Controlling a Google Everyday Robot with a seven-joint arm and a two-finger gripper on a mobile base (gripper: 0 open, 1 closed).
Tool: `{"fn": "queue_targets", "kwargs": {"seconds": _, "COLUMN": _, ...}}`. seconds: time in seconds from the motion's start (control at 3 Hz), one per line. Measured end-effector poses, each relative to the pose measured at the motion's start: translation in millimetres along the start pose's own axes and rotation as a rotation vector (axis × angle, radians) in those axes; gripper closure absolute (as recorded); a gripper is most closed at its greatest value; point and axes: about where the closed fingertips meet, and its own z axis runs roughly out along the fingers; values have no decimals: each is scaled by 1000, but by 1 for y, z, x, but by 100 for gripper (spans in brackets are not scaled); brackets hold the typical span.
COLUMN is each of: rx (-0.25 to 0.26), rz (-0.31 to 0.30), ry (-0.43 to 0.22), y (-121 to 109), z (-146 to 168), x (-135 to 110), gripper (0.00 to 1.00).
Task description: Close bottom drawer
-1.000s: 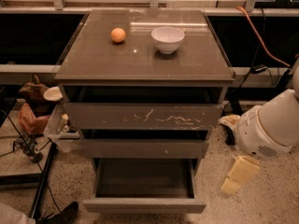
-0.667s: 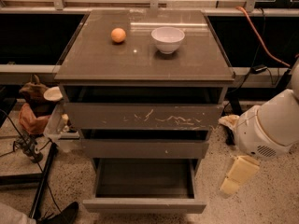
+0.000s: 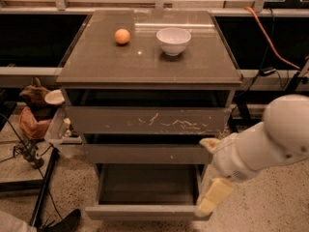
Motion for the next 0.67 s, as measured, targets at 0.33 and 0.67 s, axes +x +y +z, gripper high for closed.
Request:
{"fn": "queue_targets", "kwargs": {"seconds": 0.33, "rx": -91, "rz": -17, "ry": -88, "y": 7, "z": 99, "x": -3, "gripper": 0}}
{"fn": "queue_targets", "kwargs": {"seconds": 0.67, "rx": -121, "rz": -34, "ry": -130, "y": 6, "z": 179, "x": -3, "gripper": 0}}
